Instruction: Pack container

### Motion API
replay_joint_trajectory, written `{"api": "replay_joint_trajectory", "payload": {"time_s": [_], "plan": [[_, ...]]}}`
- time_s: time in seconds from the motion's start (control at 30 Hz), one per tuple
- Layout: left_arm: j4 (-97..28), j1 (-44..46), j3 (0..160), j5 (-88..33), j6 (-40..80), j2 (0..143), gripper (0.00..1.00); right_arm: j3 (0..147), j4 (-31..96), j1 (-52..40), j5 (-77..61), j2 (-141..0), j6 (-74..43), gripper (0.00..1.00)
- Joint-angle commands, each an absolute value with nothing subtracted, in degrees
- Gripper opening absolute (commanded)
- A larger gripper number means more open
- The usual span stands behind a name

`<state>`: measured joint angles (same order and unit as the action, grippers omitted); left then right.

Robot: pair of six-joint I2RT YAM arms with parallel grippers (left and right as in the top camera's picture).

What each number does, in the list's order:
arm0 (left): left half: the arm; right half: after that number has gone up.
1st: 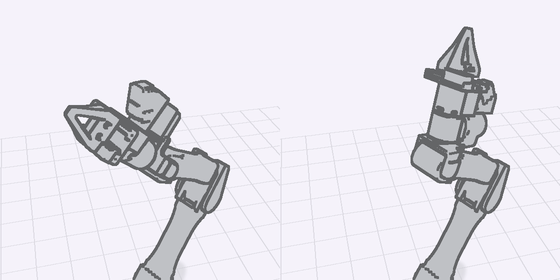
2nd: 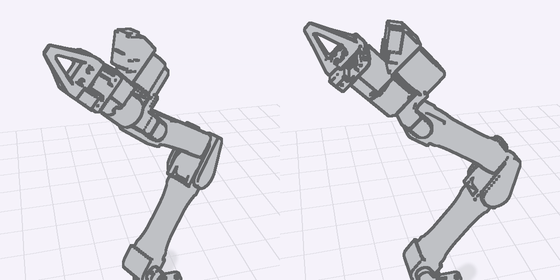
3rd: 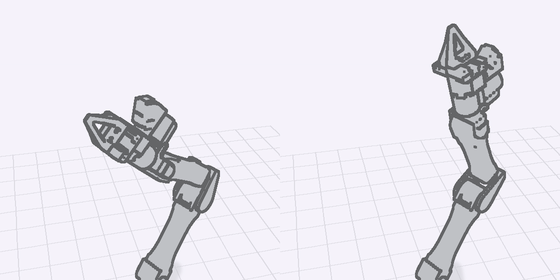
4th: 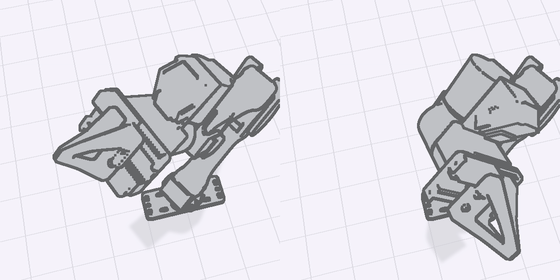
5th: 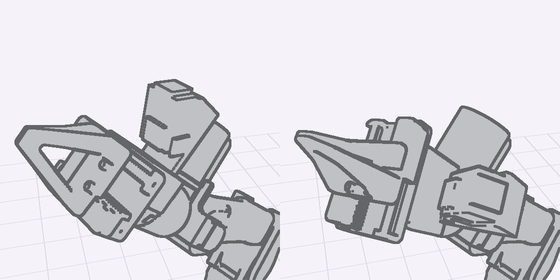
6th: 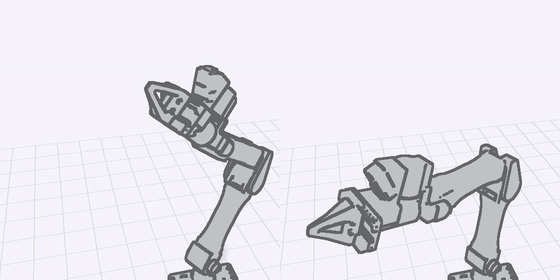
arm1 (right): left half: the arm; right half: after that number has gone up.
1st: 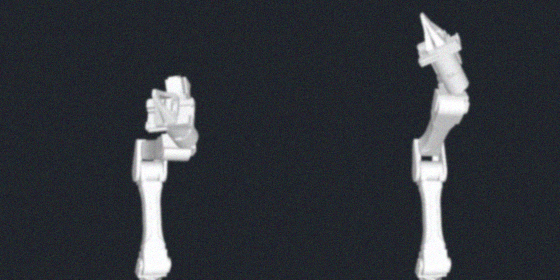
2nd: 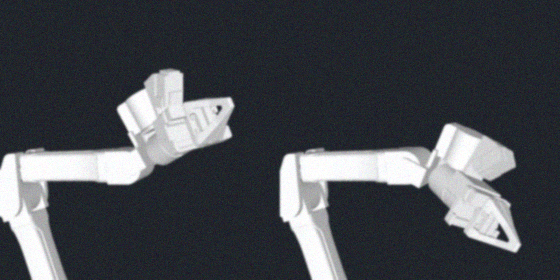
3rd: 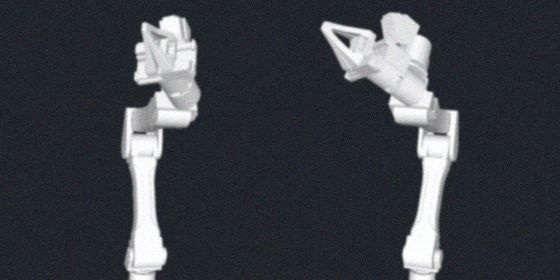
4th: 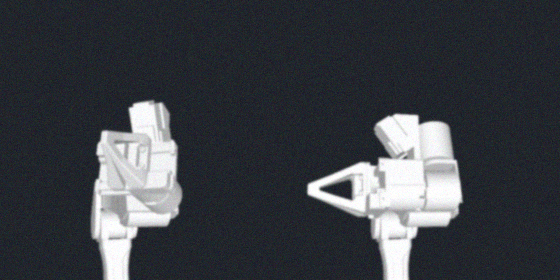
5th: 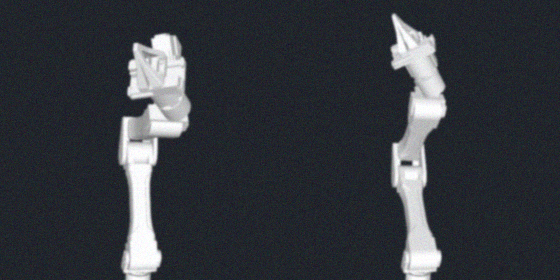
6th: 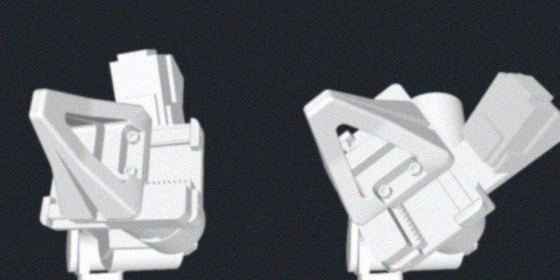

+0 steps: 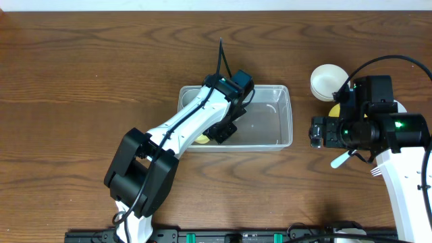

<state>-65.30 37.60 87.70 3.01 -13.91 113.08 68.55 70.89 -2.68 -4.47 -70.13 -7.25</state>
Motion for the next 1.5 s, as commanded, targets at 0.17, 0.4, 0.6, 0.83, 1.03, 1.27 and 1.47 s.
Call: {"api": "replay_joint_trajectory", "payload": {"time_s": [0.17, 0.4, 0.6, 0.83, 1.03, 1.27, 1.47], "plan": [[-65.06, 38.46, 89.17, 3.44, -12.78, 112.77, 0.10, 69.63, 70.89, -2.26, -4.29, -70.24, -8.10, 0.99], [-65.08, 40.97, 93.14, 3.44, -12.80, 111.50, 0.17, 69.63, 70.85, -2.26, -4.29, -70.24, -8.12, 0.99], [-65.12, 41.15, 94.15, 3.46, -11.05, 109.78, 0.17, 69.63, 70.87, -2.26, -4.29, -70.24, -8.10, 0.99], [-65.32, 40.05, 96.33, 3.73, -6.48, 104.16, 0.24, 69.63, 70.26, -2.26, -4.27, -70.24, -8.12, 0.99], [-67.11, 32.21, 97.51, 3.70, 0.78, 93.36, 0.51, 69.65, 66.54, -2.26, -4.29, -69.97, -8.10, 0.99], [-72.10, 14.00, 97.49, 3.46, 8.32, 81.19, 0.69, 75.79, 63.22, 0.21, -1.80, -71.13, -9.74, 0.99], [-73.78, 0.86, 97.47, -2.98, 9.15, 77.76, 0.70, 88.95, 67.70, 6.87, 0.67, -82.61, -10.92, 0.99]]}}
